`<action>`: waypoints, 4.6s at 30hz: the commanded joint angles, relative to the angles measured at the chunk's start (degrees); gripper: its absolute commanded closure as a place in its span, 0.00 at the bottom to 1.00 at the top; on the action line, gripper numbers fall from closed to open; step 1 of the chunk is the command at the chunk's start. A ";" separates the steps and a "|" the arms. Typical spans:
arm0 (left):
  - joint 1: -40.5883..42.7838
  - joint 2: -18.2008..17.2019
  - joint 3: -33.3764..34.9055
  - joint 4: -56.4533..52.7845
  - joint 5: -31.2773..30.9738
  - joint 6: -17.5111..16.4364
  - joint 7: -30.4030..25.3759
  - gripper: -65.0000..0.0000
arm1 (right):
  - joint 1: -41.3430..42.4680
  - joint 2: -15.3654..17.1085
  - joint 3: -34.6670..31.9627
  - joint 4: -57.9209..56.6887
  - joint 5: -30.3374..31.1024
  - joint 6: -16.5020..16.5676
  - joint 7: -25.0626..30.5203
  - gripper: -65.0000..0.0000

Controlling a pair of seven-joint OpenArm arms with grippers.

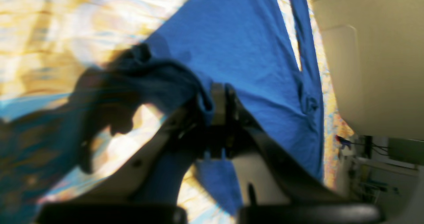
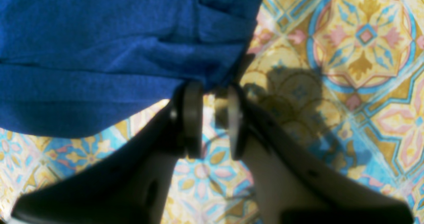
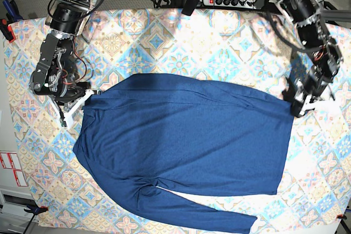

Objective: Fold the T-shirt properly
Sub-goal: 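Drag the shoulder edge with both grippers toward the hem, folding the shirt, then hold the folded shirt edge with both grippers and adjust the grip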

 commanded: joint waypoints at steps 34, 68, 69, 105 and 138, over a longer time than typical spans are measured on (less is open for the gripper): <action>-1.41 -0.98 -0.52 -2.38 -1.18 -0.54 -0.84 1.00 | 10.97 0.60 1.70 -20.38 5.81 0.00 0.10 0.93; -12.31 -0.89 -0.26 -5.98 5.41 -0.54 -1.11 1.00 | 16.95 0.86 14.80 -13.87 11.87 0.18 -1.31 1.00; -13.19 -0.98 -0.26 -7.65 5.50 -0.54 -1.28 1.00 | 17.56 0.77 14.80 -14.49 11.87 0.18 -1.31 1.00; -10.64 -0.72 3.87 -7.56 17.10 -0.54 -5.50 0.63 | 13.70 1.12 1.61 -15.54 11.78 0.18 8.36 0.75; -12.23 1.39 4.05 -22.60 11.39 -0.18 -10.16 0.63 | 16.24 1.30 1.70 -16.07 2.99 0.00 8.36 0.70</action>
